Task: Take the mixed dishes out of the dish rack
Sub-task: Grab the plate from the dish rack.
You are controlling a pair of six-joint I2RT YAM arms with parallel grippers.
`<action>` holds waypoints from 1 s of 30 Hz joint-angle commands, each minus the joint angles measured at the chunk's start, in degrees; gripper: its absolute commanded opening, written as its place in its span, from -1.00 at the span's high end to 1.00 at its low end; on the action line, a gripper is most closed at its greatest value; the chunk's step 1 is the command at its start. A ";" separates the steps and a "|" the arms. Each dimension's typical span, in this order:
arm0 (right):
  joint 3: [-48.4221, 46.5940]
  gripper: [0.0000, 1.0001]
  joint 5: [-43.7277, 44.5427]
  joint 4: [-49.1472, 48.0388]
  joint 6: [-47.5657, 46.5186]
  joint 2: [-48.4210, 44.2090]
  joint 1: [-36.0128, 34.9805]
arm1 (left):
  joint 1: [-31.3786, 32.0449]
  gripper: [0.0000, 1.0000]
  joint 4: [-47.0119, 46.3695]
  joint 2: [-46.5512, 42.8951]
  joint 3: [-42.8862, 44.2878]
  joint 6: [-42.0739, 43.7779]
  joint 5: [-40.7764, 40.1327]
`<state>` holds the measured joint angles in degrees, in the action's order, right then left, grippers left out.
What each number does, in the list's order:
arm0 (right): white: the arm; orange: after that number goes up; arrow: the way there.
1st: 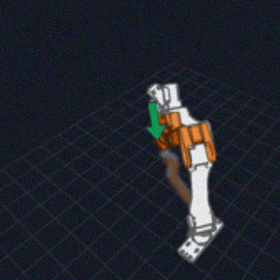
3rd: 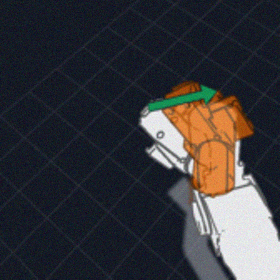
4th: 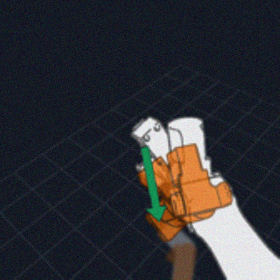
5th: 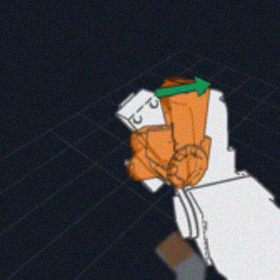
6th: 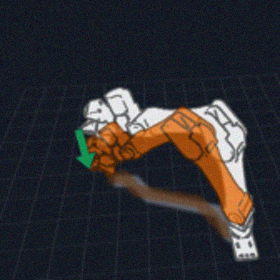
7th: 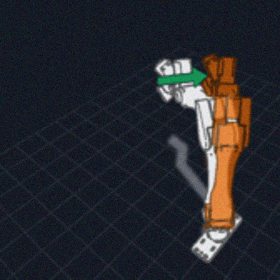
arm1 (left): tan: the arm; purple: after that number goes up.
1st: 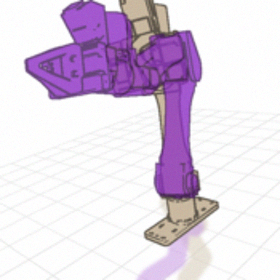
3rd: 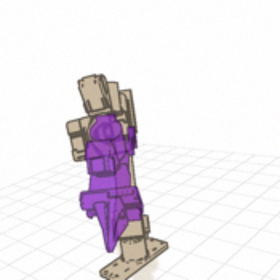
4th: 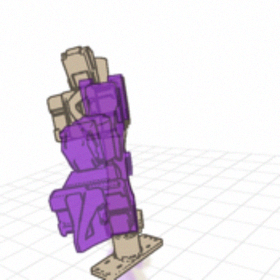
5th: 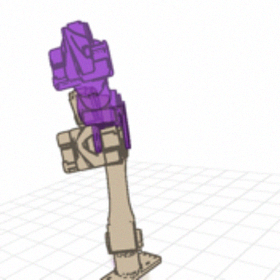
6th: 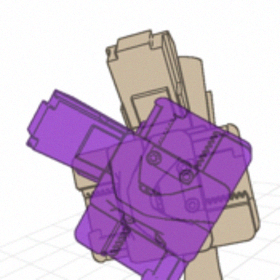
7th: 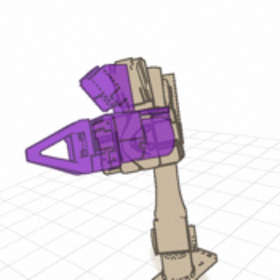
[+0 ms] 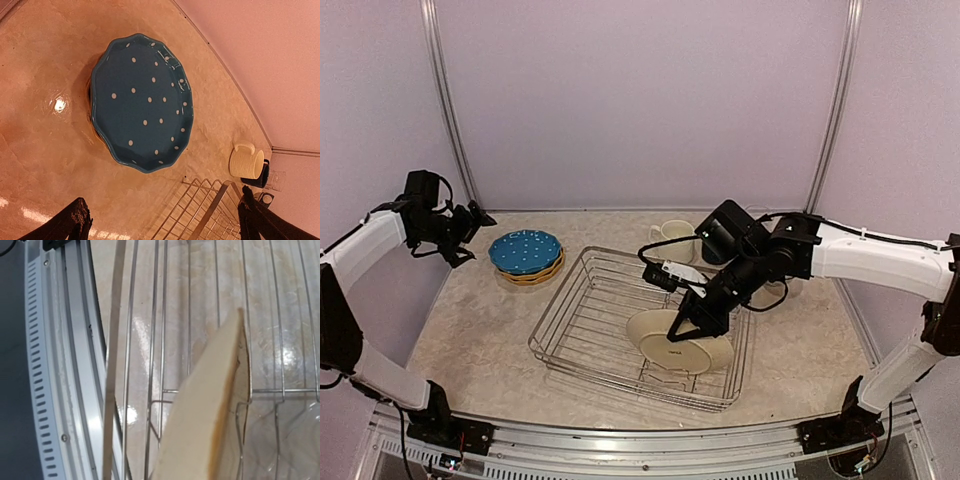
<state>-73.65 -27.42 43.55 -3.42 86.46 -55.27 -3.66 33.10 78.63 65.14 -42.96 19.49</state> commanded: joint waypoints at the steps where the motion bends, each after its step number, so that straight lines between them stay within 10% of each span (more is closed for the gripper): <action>1: -3.63 1.00 -2.83 -1.16 -0.36 -3.95 1.19 | 0.40 -0.98 1.80 -1.11 2.35 1.03 0.62; 14: -6.99 1.00 -4.55 -8.38 0.39 -12.79 4.00 | 0.48 -0.98 2.67 -2.20 3.15 0.87 1.58; 30: 0.63 1.00 30.40 -28.34 -19.03 -14.53 3.90 | 2.30 -0.98 -2.83 -6.94 6.60 -7.45 17.95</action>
<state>-75.68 -8.47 31.05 -12.95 72.75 -51.46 -2.35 35.00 74.76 70.04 -45.58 28.58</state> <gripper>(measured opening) 0.116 0.990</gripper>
